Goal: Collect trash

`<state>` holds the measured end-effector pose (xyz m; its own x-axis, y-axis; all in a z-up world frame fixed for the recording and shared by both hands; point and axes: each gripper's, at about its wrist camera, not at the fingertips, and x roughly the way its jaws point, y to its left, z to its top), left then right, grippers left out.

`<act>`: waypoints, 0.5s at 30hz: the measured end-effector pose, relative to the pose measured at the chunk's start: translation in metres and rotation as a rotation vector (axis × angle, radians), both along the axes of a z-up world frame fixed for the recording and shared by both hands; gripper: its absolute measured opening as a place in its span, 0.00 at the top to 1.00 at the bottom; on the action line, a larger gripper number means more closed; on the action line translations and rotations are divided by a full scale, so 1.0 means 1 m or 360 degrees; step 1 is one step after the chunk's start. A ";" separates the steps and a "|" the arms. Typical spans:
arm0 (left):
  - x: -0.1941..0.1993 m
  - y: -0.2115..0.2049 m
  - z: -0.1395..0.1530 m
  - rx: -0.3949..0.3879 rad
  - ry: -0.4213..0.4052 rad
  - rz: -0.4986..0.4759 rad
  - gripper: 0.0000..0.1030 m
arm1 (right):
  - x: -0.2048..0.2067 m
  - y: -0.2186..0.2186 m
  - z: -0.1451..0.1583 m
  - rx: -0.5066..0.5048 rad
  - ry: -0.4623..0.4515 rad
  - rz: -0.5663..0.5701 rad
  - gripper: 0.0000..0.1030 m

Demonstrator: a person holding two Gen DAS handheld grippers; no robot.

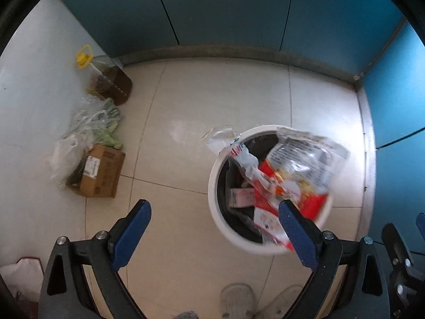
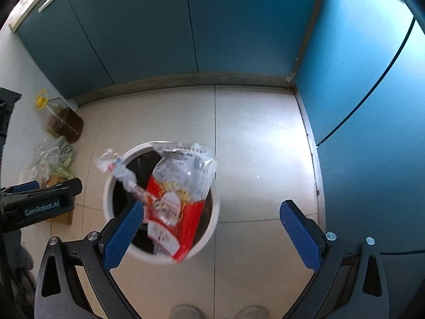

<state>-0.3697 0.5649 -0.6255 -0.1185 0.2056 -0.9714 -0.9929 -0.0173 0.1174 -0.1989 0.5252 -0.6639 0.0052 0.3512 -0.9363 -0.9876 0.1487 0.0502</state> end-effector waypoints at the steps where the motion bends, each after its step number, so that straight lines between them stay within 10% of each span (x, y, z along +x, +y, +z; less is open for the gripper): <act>1: 0.001 -0.006 0.013 0.0004 -0.0006 -0.0005 0.05 | 0.000 -0.005 0.013 -0.0003 0.0003 0.0005 0.00; 15: 0.021 -0.135 0.294 0.0216 -0.0094 -0.0134 0.05 | 0.012 -0.138 0.309 0.0145 -0.0005 0.0052 0.00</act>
<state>-0.3489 0.4299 -0.3319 -0.0388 0.3423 -0.9388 -0.9967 0.0544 0.0610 -0.1867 0.3871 -0.3552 -0.0047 0.4348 -0.9005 -0.9920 0.1114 0.0589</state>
